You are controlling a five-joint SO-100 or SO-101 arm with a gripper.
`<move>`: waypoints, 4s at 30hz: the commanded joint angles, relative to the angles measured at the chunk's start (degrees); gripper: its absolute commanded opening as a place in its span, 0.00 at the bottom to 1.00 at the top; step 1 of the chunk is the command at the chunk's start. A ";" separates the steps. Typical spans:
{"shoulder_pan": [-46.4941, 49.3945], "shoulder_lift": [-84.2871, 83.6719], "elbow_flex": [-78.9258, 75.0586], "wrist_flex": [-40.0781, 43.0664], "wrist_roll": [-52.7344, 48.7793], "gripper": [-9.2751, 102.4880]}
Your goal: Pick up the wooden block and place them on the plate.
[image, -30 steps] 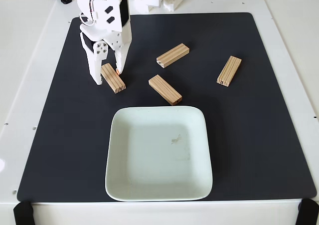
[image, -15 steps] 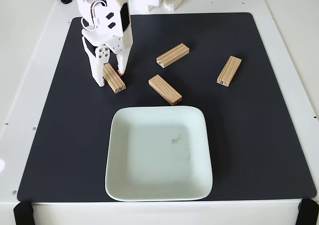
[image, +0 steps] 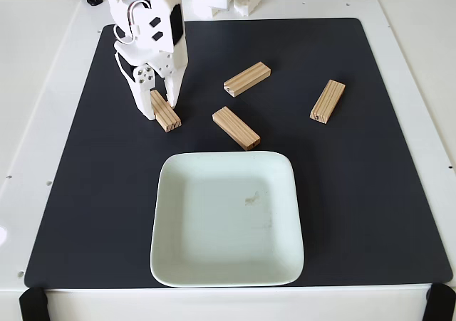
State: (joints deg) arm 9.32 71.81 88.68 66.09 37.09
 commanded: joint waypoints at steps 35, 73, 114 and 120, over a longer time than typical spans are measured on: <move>-20.57 -12.92 -41.40 -40.34 -27.16 0.08; -20.04 -34.54 -57.92 -30.32 -39.38 0.08; -19.69 -32.17 -53.70 -30.15 -39.29 0.32; -19.95 -18.90 -39.90 -30.76 -37.00 0.08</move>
State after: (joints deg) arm -10.55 42.89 43.77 35.77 -1.85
